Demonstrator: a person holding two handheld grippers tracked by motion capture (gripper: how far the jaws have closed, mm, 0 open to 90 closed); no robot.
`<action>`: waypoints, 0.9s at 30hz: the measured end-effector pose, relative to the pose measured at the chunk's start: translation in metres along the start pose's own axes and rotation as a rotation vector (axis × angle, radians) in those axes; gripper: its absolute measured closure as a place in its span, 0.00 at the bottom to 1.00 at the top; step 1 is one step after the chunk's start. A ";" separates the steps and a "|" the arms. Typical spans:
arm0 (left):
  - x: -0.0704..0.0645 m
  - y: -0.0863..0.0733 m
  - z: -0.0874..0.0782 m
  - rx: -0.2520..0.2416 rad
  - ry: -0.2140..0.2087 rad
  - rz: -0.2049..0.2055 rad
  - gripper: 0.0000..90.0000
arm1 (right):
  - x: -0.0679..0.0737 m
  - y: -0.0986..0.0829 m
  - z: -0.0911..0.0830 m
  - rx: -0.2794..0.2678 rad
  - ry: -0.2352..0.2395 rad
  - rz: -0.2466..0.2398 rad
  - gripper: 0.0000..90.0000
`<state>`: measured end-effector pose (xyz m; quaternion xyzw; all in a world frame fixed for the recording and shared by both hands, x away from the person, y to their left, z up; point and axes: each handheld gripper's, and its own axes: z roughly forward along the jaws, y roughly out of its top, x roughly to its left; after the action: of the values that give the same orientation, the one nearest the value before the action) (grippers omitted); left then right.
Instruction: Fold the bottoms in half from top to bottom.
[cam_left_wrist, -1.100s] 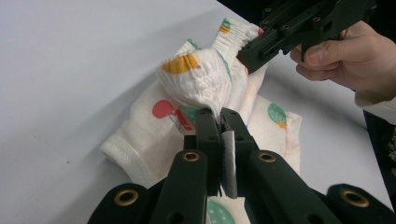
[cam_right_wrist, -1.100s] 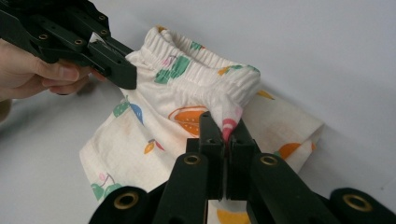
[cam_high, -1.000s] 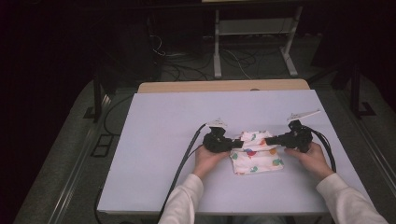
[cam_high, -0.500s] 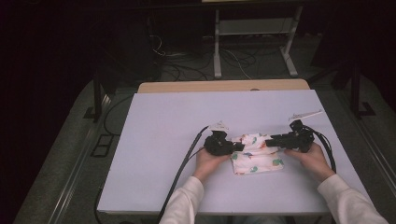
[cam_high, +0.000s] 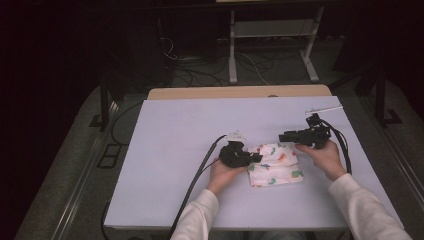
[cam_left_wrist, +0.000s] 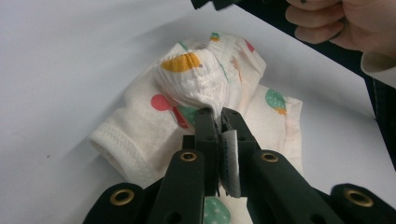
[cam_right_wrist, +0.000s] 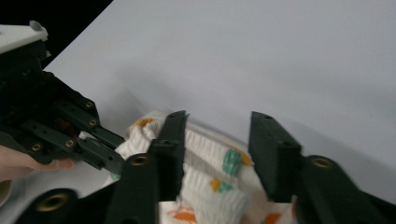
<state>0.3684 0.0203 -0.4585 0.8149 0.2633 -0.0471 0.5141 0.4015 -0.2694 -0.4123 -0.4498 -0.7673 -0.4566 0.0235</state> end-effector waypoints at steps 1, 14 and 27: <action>0.000 0.000 0.000 0.000 -0.001 0.002 0.95 | 0.001 0.002 0.002 0.005 0.006 -0.003 0.74; 0.000 -0.001 0.001 0.000 -0.006 0.005 0.95 | 0.011 0.023 0.044 0.190 -0.052 -0.032 0.99; -0.001 -0.003 0.002 0.004 -0.004 0.015 0.94 | 0.006 0.024 0.068 0.304 -0.042 0.022 0.99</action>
<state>0.3668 0.0196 -0.4614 0.8179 0.2560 -0.0454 0.5132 0.4406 -0.2118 -0.4333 -0.4588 -0.8229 -0.3254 0.0805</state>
